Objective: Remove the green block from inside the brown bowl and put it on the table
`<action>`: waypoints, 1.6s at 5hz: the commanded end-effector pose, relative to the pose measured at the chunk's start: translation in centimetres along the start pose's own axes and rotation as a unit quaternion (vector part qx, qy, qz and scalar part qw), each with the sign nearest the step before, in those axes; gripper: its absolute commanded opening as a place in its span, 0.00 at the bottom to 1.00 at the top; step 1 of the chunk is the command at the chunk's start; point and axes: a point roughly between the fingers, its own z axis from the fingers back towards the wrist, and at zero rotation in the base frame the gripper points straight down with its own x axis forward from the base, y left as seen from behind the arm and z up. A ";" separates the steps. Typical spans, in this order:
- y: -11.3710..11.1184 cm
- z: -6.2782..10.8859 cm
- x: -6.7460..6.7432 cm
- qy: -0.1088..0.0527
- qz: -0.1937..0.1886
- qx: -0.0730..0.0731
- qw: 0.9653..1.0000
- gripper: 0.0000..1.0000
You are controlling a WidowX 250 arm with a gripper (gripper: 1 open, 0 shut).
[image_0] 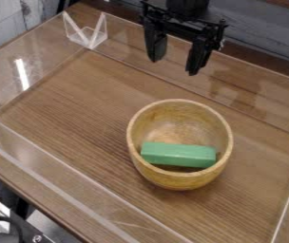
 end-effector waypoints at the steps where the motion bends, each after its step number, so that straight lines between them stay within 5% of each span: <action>1: -1.6 -1.6 -1.6 0.013 -0.125 0.004 0.992 1.00; 2: -3.6 -3.6 -3.9 0.022 -0.247 0.009 0.969 1.00; 3: -4.8 -5.4 -5.0 0.006 -0.326 0.024 0.945 1.00; 5: -5.1 -7.3 -5.9 -0.014 -0.388 0.038 0.921 1.00; 6: -5.0 -7.5 -5.9 -0.020 -0.387 0.035 0.921 0.00; 8: -4.9 -7.3 -5.9 -0.027 -0.381 0.022 0.924 0.00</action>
